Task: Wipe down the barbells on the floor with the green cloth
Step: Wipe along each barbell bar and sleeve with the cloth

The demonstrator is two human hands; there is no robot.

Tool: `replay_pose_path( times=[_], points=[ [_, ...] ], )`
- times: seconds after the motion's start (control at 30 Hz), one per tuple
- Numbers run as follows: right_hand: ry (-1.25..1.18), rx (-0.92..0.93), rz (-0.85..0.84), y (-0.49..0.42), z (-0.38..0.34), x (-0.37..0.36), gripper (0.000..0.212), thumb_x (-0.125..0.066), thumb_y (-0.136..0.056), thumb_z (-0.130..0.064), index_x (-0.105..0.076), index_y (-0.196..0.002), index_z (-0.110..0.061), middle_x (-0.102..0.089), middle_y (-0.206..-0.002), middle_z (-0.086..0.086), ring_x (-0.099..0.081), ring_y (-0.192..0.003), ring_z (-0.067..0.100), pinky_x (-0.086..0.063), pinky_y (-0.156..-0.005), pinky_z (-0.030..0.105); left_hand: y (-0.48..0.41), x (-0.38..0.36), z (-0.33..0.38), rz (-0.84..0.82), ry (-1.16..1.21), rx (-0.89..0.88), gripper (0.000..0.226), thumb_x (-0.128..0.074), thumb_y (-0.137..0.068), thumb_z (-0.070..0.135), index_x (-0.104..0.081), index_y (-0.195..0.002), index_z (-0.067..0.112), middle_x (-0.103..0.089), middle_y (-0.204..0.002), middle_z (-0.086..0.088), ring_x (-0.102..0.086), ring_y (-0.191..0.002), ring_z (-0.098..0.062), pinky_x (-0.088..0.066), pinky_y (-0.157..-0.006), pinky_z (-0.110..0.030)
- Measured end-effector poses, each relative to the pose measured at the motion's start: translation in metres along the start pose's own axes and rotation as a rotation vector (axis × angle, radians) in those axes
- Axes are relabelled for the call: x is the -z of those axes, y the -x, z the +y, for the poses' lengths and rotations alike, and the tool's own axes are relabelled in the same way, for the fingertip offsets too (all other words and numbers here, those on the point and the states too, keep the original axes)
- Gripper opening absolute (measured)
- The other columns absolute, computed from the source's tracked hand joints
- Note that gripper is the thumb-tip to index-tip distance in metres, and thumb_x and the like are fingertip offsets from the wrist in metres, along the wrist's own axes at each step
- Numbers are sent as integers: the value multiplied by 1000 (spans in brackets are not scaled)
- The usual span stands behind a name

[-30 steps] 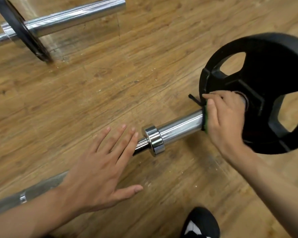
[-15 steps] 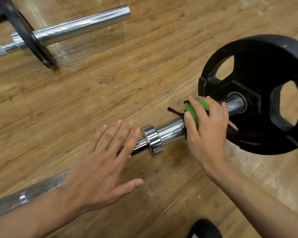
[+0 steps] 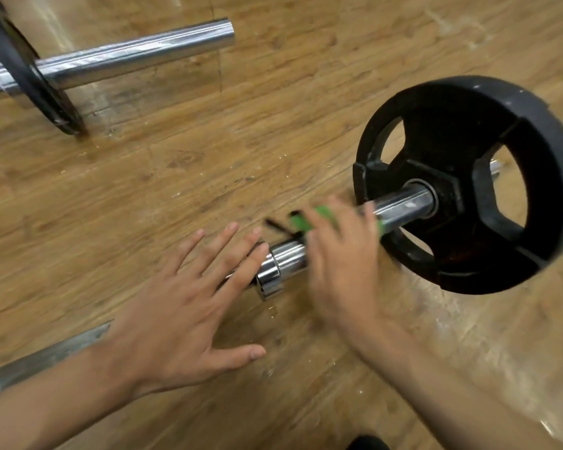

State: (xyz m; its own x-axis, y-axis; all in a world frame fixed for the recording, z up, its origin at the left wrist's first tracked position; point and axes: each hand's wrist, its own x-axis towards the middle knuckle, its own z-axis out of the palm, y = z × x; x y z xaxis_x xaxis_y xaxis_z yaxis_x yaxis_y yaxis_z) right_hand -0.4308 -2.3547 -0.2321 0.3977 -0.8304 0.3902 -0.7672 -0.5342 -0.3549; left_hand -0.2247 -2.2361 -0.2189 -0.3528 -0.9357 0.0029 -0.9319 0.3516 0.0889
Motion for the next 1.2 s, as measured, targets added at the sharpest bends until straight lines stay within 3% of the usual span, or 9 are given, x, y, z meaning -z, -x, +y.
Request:
replay_pose_path(
  times=[0.13,0.3,0.4,0.5,0.6,0.8,0.93,1.03,1.2],
  points=[
    [38,320,-114,-5,16,1,44,-37,-111,-33,-63,-140,-13,-65,-136,11,-55,-134,26,-16,-127,40,-2,0,-6,46,45,18,102,-34,-95,84,-19,-167,14,-20,-174,-6,-15,-161,-29,-18,-125,-55],
    [122,-1,-45,-37,87,29,47,-29,-111,-28,-60,-142,-12,-55,-150,11,-42,-147,23,-11,-130,43,-9,-2,-9,62,40,-9,106,-38,-92,85,-27,-164,7,-26,-172,-9,-20,-160,-29,-21,-124,-54],
    [58,-218,48,-38,56,16,43,-36,-108,-25,-65,-137,-13,-55,-147,12,-41,-145,23,-9,-130,45,-10,-6,-9,58,26,-1,110,-40,-91,86,-28,-164,5,-25,-172,-11,-20,-160,-31,-23,-123,-55],
    [0,15,-32,-8,11,2,43,-37,-109,-28,-64,-139,-13,-62,-132,10,-51,-131,25,-21,-125,47,-9,-5,-8,69,30,3,110,-39,-91,86,-27,-164,5,-26,-171,-12,-21,-159,-31,-23,-123,-56],
    [65,301,-170,-18,42,15,48,-32,-110,-37,-61,-142,-16,-65,-125,9,-58,-121,26,-28,-118,44,-9,-4,-7,66,23,1,109,-38,-92,86,-25,-165,6,-24,-172,-11,-20,-160,-30,-23,-123,-56],
    [53,-157,53,-29,49,12,39,-40,-104,-32,-73,-117,-14,-64,-115,5,-56,-116,27,-26,-120,51,-9,-4,-4,52,-3,29,105,-36,-92,85,-28,-164,8,-26,-172,-10,-23,-159,-33,-25,-123,-58],
    [-23,129,-46,8,-12,-4,38,-42,-106,-32,-72,-125,-20,-65,-117,1,-55,-114,22,-30,-116,45,-8,-7,0,72,-51,49,95,-41,-96,74,-27,-165,11,-26,-172,-9,-23,-159,-34,-24,-124,-57],
    [1,367,-117,3,17,4,39,-42,-108,-37,-64,-136,-21,-64,-133,8,-58,-120,27,-33,-114,47,-5,-7,3,72,-73,54,96,-44,-95,73,-24,-166,12,-24,-173,-7,-23,-159,-34,-26,-123,-58],
    [-47,104,63,-13,65,16,24,-56,-99,-22,-64,-110,-2,-50,-148,20,-54,-130,34,-38,-112,50,-5,-5,5,46,-82,65,98,-42,-94,77,-26,-165,11,-28,-171,-8,-29,-156,-36,-30,-121,-61]
  ],
)
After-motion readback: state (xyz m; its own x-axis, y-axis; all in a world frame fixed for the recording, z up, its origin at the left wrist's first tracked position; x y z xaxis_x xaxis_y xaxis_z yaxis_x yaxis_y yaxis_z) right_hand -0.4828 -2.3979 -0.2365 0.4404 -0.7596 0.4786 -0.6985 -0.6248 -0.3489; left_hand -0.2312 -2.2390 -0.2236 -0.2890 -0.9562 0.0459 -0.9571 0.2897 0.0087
